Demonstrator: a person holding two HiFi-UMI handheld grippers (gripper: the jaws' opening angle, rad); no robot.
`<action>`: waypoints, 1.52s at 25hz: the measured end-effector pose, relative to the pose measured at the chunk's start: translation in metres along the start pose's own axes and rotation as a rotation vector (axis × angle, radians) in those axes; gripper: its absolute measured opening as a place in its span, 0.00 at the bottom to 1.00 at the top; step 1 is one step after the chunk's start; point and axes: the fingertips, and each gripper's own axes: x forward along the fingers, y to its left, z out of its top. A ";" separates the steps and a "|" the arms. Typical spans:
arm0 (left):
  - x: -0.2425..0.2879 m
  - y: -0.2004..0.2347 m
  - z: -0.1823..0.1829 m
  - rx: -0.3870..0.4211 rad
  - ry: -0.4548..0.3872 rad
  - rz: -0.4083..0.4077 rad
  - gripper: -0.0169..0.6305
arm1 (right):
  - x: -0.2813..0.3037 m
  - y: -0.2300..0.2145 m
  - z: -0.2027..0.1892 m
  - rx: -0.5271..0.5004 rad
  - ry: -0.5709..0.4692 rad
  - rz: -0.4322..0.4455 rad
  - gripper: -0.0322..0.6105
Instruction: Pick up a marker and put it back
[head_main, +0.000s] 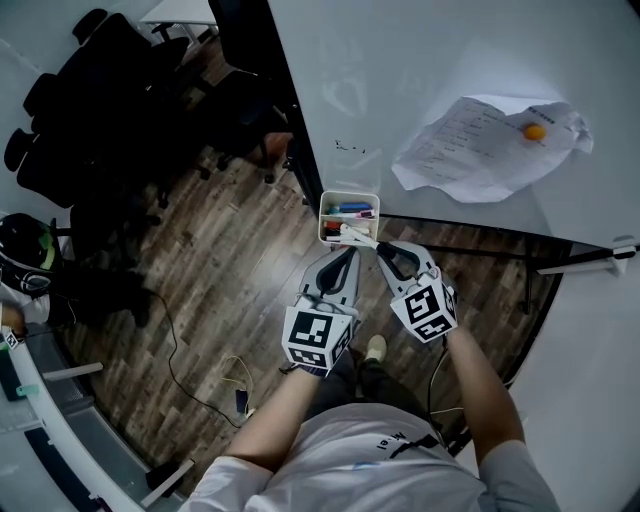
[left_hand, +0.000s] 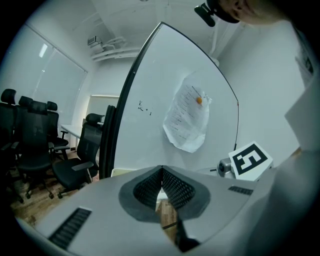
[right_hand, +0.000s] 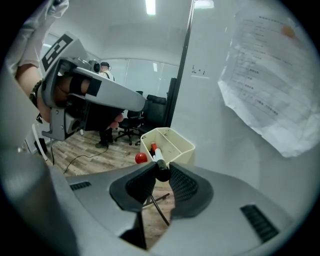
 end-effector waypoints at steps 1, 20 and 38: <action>0.000 0.000 0.001 0.001 -0.002 0.001 0.04 | -0.003 0.001 0.003 0.010 -0.009 0.003 0.19; -0.028 -0.034 0.059 0.040 -0.072 -0.019 0.04 | -0.089 -0.016 0.094 0.153 -0.233 -0.042 0.19; -0.064 -0.073 0.160 0.078 -0.185 -0.085 0.04 | -0.183 -0.043 0.214 0.165 -0.481 -0.083 0.19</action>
